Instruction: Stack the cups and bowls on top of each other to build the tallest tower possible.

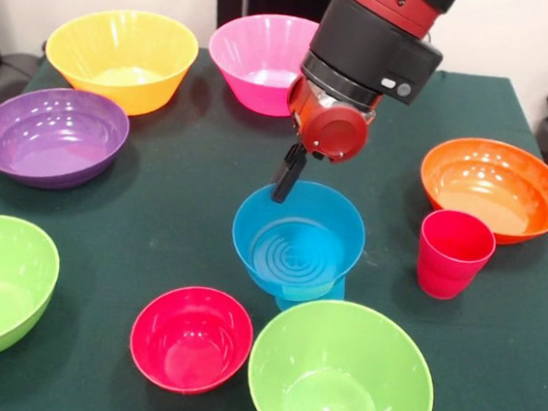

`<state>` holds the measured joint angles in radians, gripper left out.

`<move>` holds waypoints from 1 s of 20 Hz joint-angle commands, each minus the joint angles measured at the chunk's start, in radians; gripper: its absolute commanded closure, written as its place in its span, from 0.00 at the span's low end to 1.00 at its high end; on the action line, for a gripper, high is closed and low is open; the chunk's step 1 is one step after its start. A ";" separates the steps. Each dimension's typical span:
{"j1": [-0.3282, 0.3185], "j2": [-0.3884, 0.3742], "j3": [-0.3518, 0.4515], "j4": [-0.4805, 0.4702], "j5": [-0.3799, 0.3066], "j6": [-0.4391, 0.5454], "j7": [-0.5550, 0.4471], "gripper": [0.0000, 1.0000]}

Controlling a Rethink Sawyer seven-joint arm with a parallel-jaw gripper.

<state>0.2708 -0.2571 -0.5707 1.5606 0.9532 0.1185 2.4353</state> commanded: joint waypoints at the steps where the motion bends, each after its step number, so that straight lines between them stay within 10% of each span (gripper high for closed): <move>1: 0.032 0.018 0.102 -0.005 0.030 0.039 0.246 1.00; 20: 0.058 -0.003 0.121 0.051 0.038 0.006 0.251 1.00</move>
<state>0.3078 -0.2588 -0.5707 1.5700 0.9620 0.1185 2.4355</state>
